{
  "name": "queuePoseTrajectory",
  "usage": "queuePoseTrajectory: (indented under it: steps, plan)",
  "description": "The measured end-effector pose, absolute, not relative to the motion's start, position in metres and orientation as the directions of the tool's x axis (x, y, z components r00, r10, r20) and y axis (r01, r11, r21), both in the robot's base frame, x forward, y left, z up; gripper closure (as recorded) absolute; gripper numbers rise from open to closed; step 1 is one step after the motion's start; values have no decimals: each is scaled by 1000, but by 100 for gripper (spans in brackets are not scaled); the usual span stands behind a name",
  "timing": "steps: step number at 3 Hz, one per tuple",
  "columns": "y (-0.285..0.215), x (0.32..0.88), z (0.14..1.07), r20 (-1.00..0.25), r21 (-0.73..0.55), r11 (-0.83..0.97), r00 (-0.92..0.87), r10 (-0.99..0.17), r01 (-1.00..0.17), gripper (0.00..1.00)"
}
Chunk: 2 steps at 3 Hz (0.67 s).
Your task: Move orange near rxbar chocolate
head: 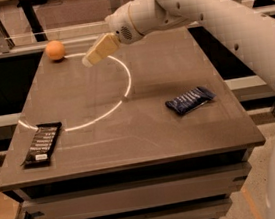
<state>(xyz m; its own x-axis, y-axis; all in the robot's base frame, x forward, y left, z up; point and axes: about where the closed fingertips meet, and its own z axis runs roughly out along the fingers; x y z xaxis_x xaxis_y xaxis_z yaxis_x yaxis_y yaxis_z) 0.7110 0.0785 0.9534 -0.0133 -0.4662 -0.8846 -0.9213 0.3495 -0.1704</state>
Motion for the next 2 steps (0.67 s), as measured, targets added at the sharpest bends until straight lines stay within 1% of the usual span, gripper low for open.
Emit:
queuePoseTrajectory:
  steps: [2]
  plan:
    - [142,749,921,-916,-110,392,-61,-397,-913,0]
